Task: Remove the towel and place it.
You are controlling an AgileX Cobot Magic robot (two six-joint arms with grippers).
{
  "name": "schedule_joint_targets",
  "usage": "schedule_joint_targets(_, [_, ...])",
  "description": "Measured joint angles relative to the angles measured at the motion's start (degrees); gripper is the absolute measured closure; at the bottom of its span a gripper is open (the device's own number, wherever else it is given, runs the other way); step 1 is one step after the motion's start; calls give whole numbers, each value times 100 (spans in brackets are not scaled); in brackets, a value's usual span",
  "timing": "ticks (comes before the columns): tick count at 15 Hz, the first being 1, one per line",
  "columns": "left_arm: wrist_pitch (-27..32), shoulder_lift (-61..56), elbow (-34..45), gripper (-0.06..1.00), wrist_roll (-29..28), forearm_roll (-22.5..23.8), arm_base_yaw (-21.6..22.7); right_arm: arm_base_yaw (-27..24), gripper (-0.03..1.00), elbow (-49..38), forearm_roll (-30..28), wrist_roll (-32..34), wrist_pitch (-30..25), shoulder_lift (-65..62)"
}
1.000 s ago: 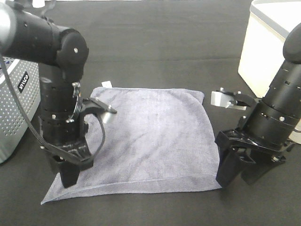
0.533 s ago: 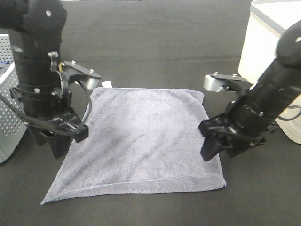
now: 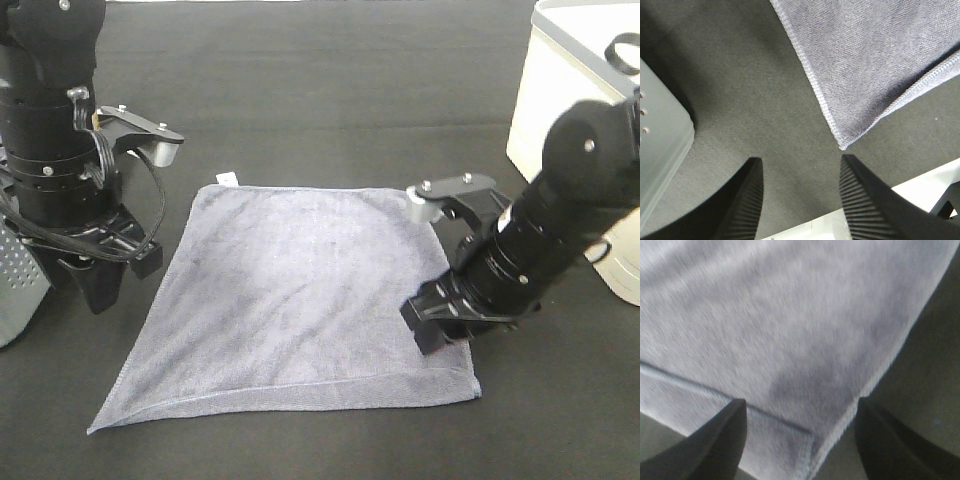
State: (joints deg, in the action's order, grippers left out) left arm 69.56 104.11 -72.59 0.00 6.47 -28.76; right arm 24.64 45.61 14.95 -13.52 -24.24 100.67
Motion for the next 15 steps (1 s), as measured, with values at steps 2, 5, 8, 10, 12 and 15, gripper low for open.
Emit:
schedule_joint_targets(2, [0,0,0,49,0,0,0,0,37,-183,-17,0,160,0])
schedule_joint_targets(5, [0,0,0,49,0,0,0,0,37,-418,-17,0,521,63])
schedule_joint_targets(8, [0,0,0,49,0,0,0,0,38,-510,52,0,441,132])
schedule_joint_targets(10, [0,0,0,49,80,0,0,0,39,-510,178,0,23,132])
schedule_joint_targets(12, [0,0,0,49,103,0,0,0,39,-510,235,6,-235,126])
schedule_joint_targets(15, [-6,0,0,49,103,0,0,0,44,-510,395,34,-1387,126])
